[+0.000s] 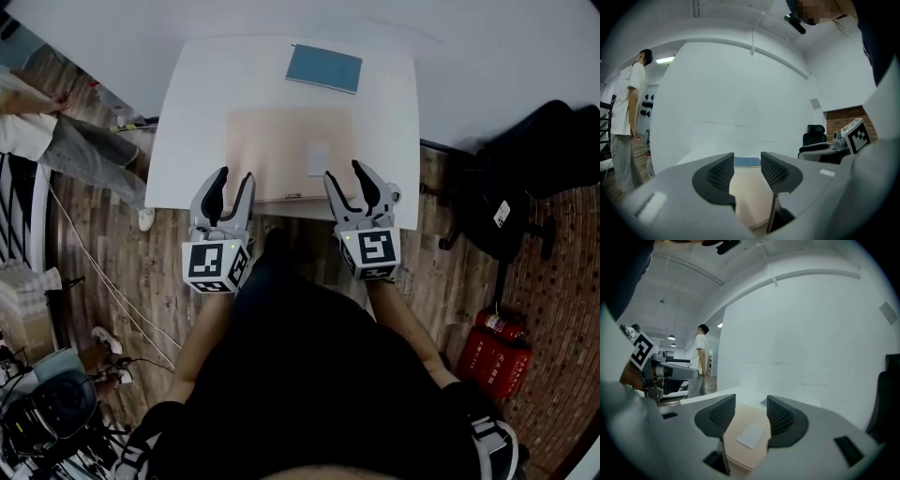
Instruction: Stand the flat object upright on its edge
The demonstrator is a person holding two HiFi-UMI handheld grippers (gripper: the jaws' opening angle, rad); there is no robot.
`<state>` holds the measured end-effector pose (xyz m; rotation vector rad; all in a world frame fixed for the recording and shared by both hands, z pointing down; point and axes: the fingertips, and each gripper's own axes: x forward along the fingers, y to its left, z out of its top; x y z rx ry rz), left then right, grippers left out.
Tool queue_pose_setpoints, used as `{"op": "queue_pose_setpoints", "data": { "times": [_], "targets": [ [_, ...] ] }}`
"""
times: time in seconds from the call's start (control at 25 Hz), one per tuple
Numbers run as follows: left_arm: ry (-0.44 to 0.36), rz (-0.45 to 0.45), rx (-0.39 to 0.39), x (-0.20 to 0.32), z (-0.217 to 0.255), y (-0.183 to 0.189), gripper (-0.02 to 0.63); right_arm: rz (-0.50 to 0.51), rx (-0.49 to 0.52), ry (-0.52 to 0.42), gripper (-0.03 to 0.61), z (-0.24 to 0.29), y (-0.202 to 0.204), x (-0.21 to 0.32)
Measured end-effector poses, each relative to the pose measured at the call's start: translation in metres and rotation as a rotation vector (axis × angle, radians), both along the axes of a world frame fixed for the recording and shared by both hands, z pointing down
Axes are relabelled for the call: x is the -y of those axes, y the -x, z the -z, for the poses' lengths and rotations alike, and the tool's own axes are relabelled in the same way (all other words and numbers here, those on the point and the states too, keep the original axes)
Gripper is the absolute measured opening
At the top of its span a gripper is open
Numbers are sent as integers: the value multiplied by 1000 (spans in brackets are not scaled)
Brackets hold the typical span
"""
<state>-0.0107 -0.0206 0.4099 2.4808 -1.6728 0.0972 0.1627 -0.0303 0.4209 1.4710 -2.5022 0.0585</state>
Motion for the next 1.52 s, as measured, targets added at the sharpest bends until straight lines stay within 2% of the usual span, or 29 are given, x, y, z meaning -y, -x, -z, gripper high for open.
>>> {"op": "queue_pose_setpoints", "data": {
  "times": [0.16, 0.44, 0.6, 0.76, 0.88, 1.12, 1.36, 1.52],
  "targets": [
    [46, -18, 25, 29, -22, 9, 184, -5, -20, 48, 189, -24, 0, 24],
    [168, -122, 80, 71, -72, 22, 184, -61, -64, 152, 204, -67, -8, 62],
    [255, -199, 86, 82, -103, 26, 189, -113, -75, 231, 224, -91, -19, 73],
    [332, -233, 93, 84, -126, 32, 218, -160, -78, 322, 255, -114, -35, 75],
    [399, -239, 75, 83, -143, 34, 252, -175, -23, 406, 284, -129, -46, 75],
    [543, -228, 4, 83, -165, 35, 309, -138, 160, 613, 319, -160, -51, 74],
    [633, -219, 4, 85, -176, 31, 318, -84, 275, 729, 328, -178, -51, 75],
    [677, -187, -2, 80, -181, 29, 318, -41, 303, 766, 327, -181, -51, 74]
  ]
}}
